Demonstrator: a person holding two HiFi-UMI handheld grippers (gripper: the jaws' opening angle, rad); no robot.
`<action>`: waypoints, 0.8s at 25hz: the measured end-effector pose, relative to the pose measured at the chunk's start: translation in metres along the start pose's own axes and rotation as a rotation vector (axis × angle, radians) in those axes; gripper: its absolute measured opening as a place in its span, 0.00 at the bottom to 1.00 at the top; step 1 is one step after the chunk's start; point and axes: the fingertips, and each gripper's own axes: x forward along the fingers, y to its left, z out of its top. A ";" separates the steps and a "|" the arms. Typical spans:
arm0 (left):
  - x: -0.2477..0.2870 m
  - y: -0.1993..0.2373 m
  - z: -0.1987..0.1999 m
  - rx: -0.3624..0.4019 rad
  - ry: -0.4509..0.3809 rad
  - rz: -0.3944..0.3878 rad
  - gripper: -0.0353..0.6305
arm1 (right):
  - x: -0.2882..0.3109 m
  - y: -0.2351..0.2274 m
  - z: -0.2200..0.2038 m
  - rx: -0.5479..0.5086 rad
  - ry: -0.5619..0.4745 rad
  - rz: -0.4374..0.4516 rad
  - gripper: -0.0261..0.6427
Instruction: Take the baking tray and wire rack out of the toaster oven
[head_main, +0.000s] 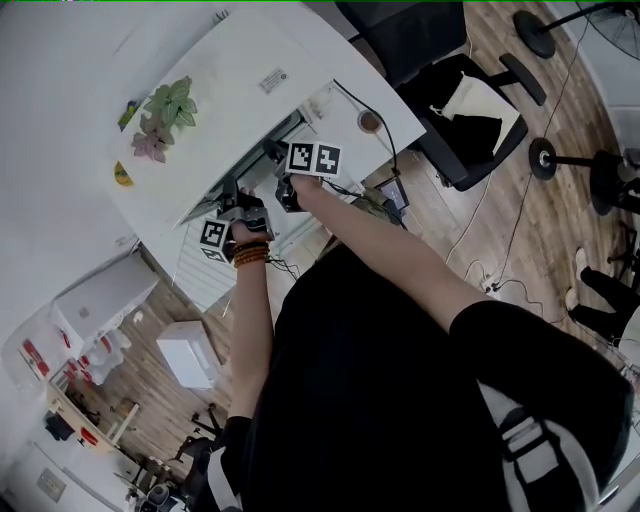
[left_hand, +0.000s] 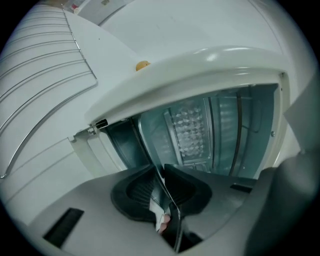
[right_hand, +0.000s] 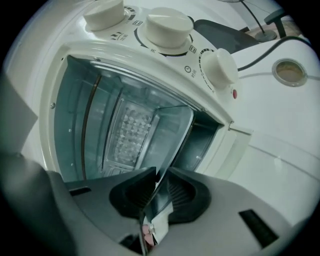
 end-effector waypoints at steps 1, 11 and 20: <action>-0.001 0.001 -0.001 -0.005 0.003 -0.004 0.16 | -0.002 -0.001 -0.002 0.002 -0.001 0.001 0.17; -0.017 0.006 -0.014 -0.049 0.024 -0.031 0.16 | -0.027 -0.008 -0.016 0.062 -0.021 0.010 0.15; -0.040 0.015 -0.032 -0.074 0.040 -0.049 0.15 | -0.054 -0.016 -0.031 0.074 -0.018 0.029 0.14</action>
